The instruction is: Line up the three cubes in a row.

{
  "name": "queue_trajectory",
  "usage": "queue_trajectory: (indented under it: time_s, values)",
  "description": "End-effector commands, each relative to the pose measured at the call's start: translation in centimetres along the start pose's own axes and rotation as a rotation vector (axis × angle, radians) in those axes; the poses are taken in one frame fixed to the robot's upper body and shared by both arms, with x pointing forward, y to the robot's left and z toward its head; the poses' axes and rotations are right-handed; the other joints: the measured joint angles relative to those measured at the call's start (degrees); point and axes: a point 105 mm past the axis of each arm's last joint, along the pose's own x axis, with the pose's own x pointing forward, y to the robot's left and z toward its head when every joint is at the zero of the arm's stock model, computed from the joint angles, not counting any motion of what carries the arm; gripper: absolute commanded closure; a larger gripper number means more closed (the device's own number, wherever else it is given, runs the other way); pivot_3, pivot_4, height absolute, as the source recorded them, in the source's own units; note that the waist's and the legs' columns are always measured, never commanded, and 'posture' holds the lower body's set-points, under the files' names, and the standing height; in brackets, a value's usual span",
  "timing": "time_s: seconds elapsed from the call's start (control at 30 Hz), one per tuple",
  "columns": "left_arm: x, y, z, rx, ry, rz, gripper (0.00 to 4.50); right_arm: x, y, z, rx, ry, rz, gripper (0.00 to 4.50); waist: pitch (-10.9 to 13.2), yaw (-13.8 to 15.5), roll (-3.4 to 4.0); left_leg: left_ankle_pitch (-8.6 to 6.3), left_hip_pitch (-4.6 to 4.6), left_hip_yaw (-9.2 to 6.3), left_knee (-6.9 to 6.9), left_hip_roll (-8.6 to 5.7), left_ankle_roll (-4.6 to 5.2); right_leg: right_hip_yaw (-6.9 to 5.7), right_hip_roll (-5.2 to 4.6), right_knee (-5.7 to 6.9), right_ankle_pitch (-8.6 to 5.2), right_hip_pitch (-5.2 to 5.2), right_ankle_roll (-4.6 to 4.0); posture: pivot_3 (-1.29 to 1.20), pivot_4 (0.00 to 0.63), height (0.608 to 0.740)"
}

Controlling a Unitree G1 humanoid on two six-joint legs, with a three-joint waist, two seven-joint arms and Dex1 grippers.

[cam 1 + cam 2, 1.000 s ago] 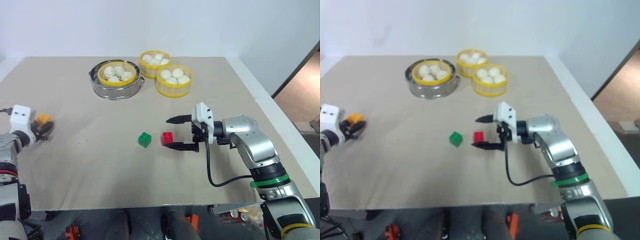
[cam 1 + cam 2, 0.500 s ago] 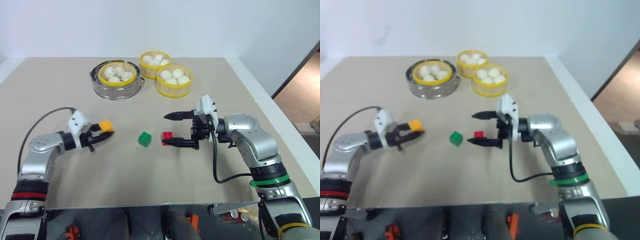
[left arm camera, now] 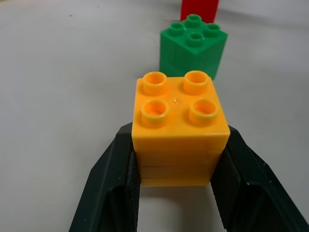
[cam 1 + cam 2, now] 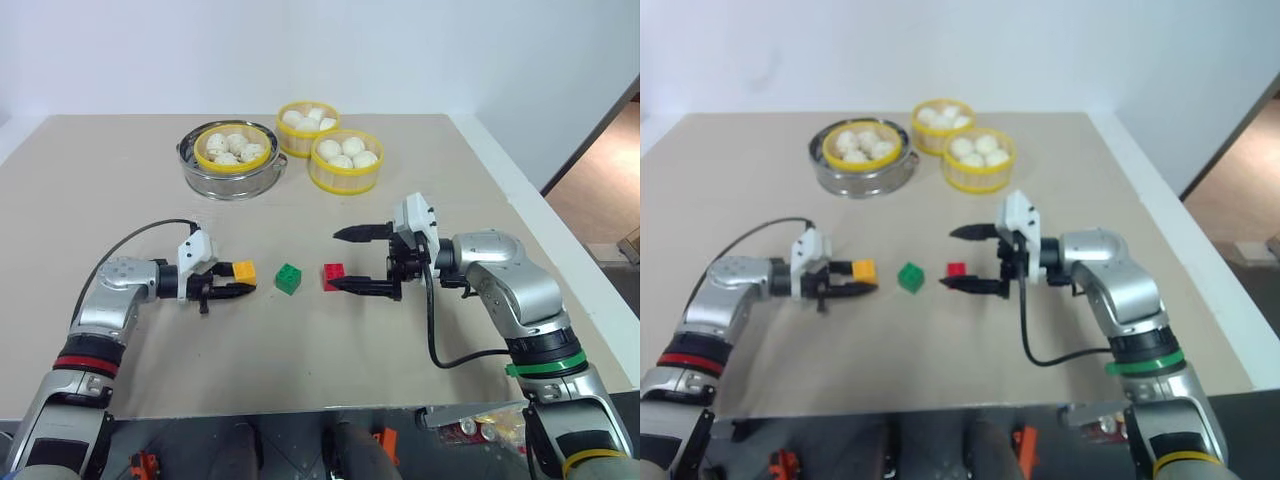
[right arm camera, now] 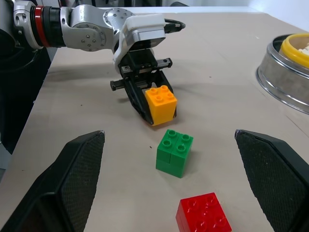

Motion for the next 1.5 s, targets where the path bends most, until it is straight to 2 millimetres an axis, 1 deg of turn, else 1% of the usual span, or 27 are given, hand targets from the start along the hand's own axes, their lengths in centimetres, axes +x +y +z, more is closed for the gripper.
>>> queue_trajectory:
  time_s: [0.03,0.27,0.4,0.67,0.83,0.87,0.93,1.1,1.13,1.27,1.4,1.5]
  values:
    - [-0.3,0.5,0.8,0.056,-0.002,-0.023,2.88,-0.7,0.0,1.4,-0.053,-0.021,-0.024,0.00,0.0,0.0,0.00,0.00,0.00,0.00,0.00,0.00,0.00,0.00,0.00,0.00,0.00,0.00,0.00,0.00,0.150,0.740]
    - [-0.8,0.7,0.3,0.075,0.023,-0.044,2.88,-0.9,0.1,1.2,-0.052,-0.009,-0.025,0.00,0.0,0.0,0.00,0.00,0.00,0.01,0.00,0.00,0.00,0.00,0.00,0.00,0.01,0.00,-0.01,0.00,0.150,0.740]
    - [-0.6,0.2,-0.4,0.087,0.051,-0.072,2.88,-0.9,0.0,1.2,-0.052,-0.002,-0.022,0.00,0.0,0.0,0.00,0.00,0.00,0.01,0.00,0.00,0.00,0.00,0.00,0.00,0.00,0.00,-0.01,0.00,0.150,0.740]
    - [-0.4,0.2,-1.1,0.090,0.071,-0.075,2.88,-0.9,0.0,1.0,-0.058,0.007,-0.014,0.00,0.0,0.0,0.00,0.00,0.02,0.01,0.00,0.00,0.00,0.00,0.00,0.00,0.01,0.00,-0.02,0.00,0.150,0.740]
    - [-0.6,0.4,-1.4,0.080,0.095,-0.081,2.88,-0.8,0.0,0.9,-0.061,0.010,-0.010,0.00,0.0,0.0,0.00,0.00,0.03,0.01,0.01,0.00,0.00,0.01,0.00,0.00,0.03,0.02,-0.01,0.00,0.150,0.740]
    - [-0.6,0.3,-1.4,0.080,0.098,-0.085,2.50,-0.8,0.1,0.9,-0.061,0.010,-0.010,0.00,0.0,0.0,0.00,0.00,0.03,0.01,0.01,0.00,0.00,0.01,0.00,0.00,0.04,0.02,-0.01,0.00,0.150,0.740]
    - [-0.7,0.4,-1.4,0.080,0.101,-0.088,1.94,-0.8,0.1,0.9,-0.063,0.012,-0.010,0.00,0.0,0.0,0.00,0.01,0.04,0.01,0.01,0.00,0.01,0.00,0.00,0.00,0.05,0.02,-0.03,0.00,0.150,0.740]
    - [-0.9,0.6,-0.9,0.102,0.104,-0.094,0.25,-0.8,0.1,0.8,-0.063,0.015,-0.009,0.00,0.0,0.0,0.00,0.00,0.03,0.02,0.01,0.00,0.00,0.01,0.00,0.00,0.02,0.02,-0.02,0.00,0.150,0.740]
    - [-0.9,0.6,-0.7,0.105,0.102,-0.095,0.04,-0.9,0.1,0.8,-0.062,0.015,-0.009,0.00,0.0,0.0,0.00,0.00,0.03,0.02,0.01,0.00,0.00,0.01,0.00,0.00,0.00,0.02,-0.01,0.00,0.150,0.740]
    - [-1.3,0.5,0.4,0.120,0.071,-0.087,0.04,-0.9,0.2,0.8,-0.062,0.013,-0.011,0.00,0.0,0.0,0.00,0.00,0.00,0.01,-0.02,0.00,0.01,0.01,0.00,0.00,-0.03,-0.01,-0.01,0.00,0.150,0.740]
    - [-2.5,0.5,1.6,0.136,0.050,-0.051,0.04,-0.8,0.2,1.2,-0.063,-0.006,-0.019,0.00,0.0,-0.1,0.01,0.00,-0.01,0.00,-0.02,0.01,0.01,0.01,0.01,0.00,-0.03,-0.03,-0.02,0.00,0.150,0.740]
    - [-3.7,0.8,3.5,0.106,-0.012,0.021,0.04,-0.9,0.2,2.2,-0.053,-0.053,-0.040,0.00,0.0,-0.1,0.02,0.00,0.00,0.00,-0.02,0.02,0.01,0.01,0.00,0.00,-0.03,-0.02,-0.02,0.00,0.150,0.740]
